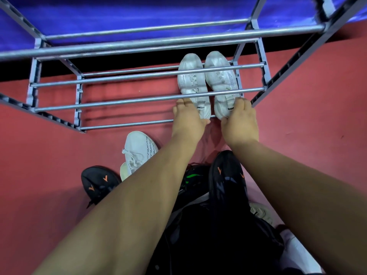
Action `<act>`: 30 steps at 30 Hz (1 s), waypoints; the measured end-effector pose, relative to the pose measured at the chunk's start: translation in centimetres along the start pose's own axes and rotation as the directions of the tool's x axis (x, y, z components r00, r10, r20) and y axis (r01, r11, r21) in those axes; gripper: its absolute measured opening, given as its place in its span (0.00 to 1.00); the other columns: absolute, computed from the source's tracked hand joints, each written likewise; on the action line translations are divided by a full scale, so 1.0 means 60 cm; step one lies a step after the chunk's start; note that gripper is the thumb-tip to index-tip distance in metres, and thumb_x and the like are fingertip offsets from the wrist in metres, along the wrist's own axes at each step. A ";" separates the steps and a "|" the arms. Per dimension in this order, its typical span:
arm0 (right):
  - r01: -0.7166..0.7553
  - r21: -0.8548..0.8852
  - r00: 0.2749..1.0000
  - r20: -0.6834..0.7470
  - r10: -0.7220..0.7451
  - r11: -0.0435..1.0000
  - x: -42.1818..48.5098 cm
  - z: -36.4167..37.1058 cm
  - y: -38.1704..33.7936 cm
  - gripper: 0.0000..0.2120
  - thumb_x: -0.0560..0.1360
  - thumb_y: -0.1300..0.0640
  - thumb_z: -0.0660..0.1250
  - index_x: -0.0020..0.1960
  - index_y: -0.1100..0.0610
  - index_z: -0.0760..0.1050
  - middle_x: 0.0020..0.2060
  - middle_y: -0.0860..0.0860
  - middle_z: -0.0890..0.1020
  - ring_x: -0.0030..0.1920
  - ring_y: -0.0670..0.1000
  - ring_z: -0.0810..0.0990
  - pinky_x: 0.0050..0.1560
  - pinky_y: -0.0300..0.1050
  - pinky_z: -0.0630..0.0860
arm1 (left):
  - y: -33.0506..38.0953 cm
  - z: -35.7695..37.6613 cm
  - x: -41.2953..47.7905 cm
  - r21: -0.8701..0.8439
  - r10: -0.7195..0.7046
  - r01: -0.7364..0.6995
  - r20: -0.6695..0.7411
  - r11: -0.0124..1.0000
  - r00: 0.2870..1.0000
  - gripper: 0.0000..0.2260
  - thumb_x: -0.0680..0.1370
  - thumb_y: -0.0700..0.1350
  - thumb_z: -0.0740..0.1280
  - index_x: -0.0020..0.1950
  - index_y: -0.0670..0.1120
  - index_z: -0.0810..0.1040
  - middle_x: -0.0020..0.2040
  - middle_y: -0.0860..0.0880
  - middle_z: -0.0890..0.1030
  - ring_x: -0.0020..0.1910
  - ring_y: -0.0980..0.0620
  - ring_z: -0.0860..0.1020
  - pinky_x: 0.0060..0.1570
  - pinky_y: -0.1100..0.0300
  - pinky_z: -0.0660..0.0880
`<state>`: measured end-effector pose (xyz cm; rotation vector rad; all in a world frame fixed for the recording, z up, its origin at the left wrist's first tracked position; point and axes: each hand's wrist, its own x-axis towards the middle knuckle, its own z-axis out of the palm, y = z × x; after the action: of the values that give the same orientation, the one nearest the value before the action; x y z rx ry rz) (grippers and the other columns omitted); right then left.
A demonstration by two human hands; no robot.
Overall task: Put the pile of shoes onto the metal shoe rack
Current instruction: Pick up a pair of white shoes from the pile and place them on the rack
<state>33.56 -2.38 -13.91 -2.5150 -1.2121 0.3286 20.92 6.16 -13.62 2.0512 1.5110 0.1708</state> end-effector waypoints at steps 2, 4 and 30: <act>-0.010 0.025 1.000 0.000 0.010 1.000 -0.006 -0.003 0.003 0.25 0.76 0.63 0.65 0.72 0.63 0.68 0.66 0.61 0.73 0.59 0.65 0.74 0.60 0.59 0.74 | -0.005 -0.007 0.001 -0.030 -0.017 0.018 0.041 0.999 0.999 0.41 0.72 0.52 0.80 0.77 0.37 0.65 0.74 0.39 0.67 0.72 0.40 0.67 0.73 0.53 0.65; -0.017 0.096 1.000 0.001 0.017 0.995 -0.013 -0.006 0.007 0.27 0.75 0.65 0.64 0.74 0.64 0.68 0.67 0.61 0.73 0.61 0.65 0.73 0.61 0.58 0.71 | -0.016 -0.015 0.001 -0.053 -0.007 0.010 0.061 0.999 0.998 0.40 0.72 0.48 0.81 0.77 0.39 0.66 0.73 0.39 0.69 0.72 0.40 0.70 0.73 0.52 0.68; 0.229 0.080 0.640 0.738 -0.212 0.970 -0.208 -0.050 -0.202 0.16 0.83 0.48 0.63 0.61 0.59 0.78 0.62 0.58 0.82 0.60 0.60 0.80 0.56 0.48 0.74 | -0.202 -0.195 -0.241 -0.039 -0.579 0.594 0.186 0.803 0.794 0.13 0.81 0.47 0.64 0.59 0.39 0.80 0.56 0.40 0.83 0.54 0.39 0.82 0.47 0.55 0.75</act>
<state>18.31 -5.70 -5.61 -2.2333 -1.7822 1.3946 0.76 -0.28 -6.93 1.3888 1.9102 -0.1687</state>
